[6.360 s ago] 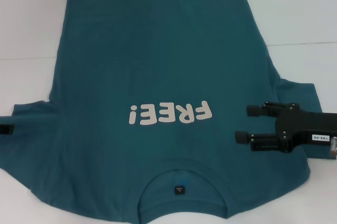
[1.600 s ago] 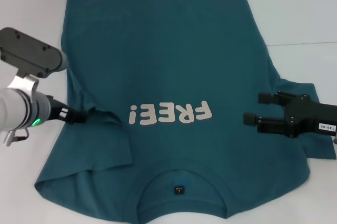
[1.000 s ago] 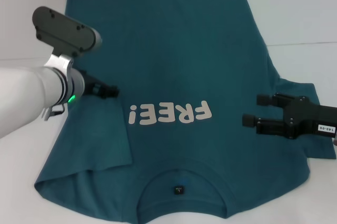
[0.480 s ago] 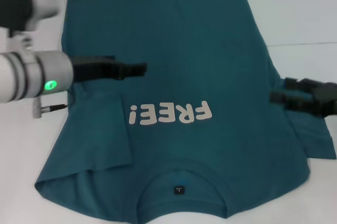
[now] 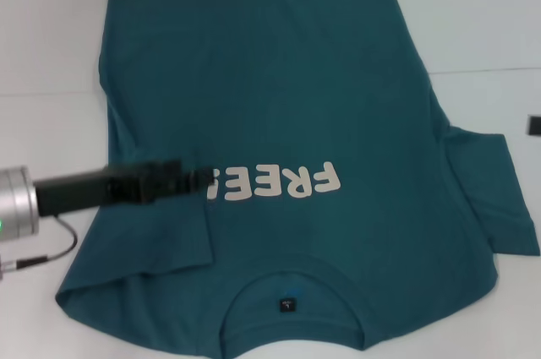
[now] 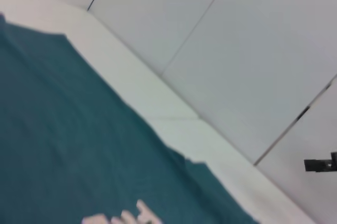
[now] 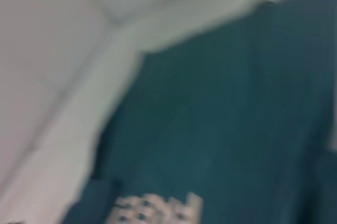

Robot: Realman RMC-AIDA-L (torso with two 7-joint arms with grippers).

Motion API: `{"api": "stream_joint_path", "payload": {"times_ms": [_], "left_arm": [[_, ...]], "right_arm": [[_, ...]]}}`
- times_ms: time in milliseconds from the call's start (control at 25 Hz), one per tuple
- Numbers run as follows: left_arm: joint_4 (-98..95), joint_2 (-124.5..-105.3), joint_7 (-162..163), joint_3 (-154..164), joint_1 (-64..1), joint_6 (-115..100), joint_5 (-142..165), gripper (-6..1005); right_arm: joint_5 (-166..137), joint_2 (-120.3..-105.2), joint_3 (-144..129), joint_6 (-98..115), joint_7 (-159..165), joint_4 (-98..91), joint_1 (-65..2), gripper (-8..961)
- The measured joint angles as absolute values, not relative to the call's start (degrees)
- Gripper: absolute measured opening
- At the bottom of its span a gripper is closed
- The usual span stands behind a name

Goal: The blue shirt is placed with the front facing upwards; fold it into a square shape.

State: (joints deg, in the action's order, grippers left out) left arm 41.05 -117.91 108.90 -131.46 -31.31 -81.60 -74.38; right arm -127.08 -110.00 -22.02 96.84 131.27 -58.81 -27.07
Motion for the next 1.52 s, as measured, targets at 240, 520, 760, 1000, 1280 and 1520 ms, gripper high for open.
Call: {"api": "stream_joint_path", "payload": {"times_ms": [240, 520, 760, 1000, 1280, 1520], "left_arm": [[39.2, -118.16, 108.6, -131.5, -29.8, -81.0, -71.1, 933], [37.8, -118.13, 108.7, -131.6, -30.1, -80.8, -70.0, 934], [36.5, -118.32, 108.2, -131.3, -30.5, -78.4, -68.6, 934], [35.9, -118.54, 108.5, -131.4, -30.5, -77.1, -68.2, 935], [35.8, -118.58, 108.8, -131.9, -29.9, -77.5, -68.1, 936], [36.1, -118.18, 109.8, -132.0, -29.6, -77.6, -68.1, 936]], "right_arm": [[-140.7, -109.12, -20.8, 98.9, 142.8, -60.4, -29.4, 906], [-142.6, -107.61, -16.9, 95.2, 144.0, -53.3, -27.9, 906], [-142.2, -106.16, -15.7, 90.2, 143.7, -47.0, -27.2, 906], [-142.5, -105.97, -17.1, 89.4, 145.2, -45.6, -28.4, 905], [-142.7, -106.27, -22.0, 89.5, 148.2, -45.8, -31.0, 852], [-145.6, -106.46, -24.9, 88.8, 151.0, -46.8, -33.9, 855]]}}
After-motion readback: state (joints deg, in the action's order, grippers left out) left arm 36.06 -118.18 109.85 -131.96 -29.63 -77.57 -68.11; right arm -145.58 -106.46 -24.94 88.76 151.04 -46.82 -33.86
